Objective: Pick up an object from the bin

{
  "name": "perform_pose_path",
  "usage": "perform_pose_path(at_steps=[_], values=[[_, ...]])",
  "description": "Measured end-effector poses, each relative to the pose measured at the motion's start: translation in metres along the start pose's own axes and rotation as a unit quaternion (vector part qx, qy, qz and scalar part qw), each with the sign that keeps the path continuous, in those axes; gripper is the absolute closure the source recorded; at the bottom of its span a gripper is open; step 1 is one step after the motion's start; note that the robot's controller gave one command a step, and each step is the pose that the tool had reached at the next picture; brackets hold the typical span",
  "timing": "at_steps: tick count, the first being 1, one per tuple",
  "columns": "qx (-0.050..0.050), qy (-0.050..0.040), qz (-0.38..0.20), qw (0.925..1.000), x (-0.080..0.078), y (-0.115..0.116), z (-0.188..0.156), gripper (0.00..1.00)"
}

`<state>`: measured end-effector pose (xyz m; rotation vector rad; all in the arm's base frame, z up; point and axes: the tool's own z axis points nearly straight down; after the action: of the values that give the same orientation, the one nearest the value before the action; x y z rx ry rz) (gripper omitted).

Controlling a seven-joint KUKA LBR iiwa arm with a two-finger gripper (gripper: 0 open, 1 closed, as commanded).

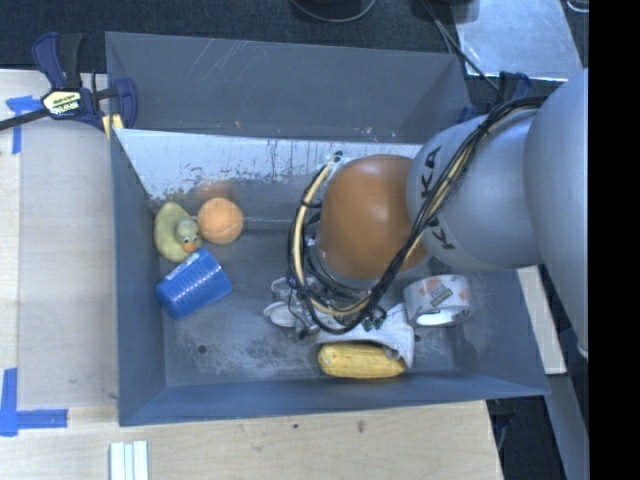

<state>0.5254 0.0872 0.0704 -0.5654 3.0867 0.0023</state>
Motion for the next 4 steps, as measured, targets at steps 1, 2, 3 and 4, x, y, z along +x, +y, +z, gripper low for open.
perform_pose_path(at_steps=[1,2,3,4], values=[[0.000,0.0001,0.000,1.0000,0.000,0.000,0.000,1.00],[-0.001,0.0038,-0.006,1.0000,-0.005,0.002,-0.038,1.00],[-0.001,0.0018,-0.006,1.0000,-0.008,0.002,-0.061,1.00],[0.000,-0.0018,-0.002,1.0000,-0.016,-0.005,-0.097,1.00]])
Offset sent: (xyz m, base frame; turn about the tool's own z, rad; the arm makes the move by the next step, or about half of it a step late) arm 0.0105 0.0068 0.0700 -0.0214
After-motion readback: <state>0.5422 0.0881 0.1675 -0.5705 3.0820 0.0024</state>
